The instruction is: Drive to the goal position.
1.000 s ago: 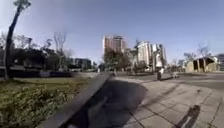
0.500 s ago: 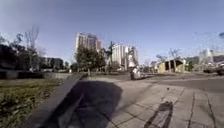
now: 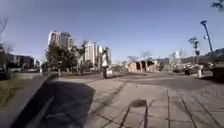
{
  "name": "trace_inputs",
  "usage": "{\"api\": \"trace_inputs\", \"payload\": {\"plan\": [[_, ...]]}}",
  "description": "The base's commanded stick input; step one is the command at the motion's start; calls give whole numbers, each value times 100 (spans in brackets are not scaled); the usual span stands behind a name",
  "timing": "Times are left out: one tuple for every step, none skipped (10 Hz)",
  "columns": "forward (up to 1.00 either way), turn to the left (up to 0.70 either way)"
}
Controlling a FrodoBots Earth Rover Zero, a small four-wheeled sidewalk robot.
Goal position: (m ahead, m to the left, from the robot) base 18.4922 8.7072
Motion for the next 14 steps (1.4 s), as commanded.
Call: {"api": "trace_inputs", "payload": {"plan": [[70, 0], [70, 0], [70, 0], [70, 0], [70, 0], [70, 0], [70, 0], [70, 0], [70, 0], [70, 0], [70, -6], [70, -23], [70, -35], [70, -35]]}}
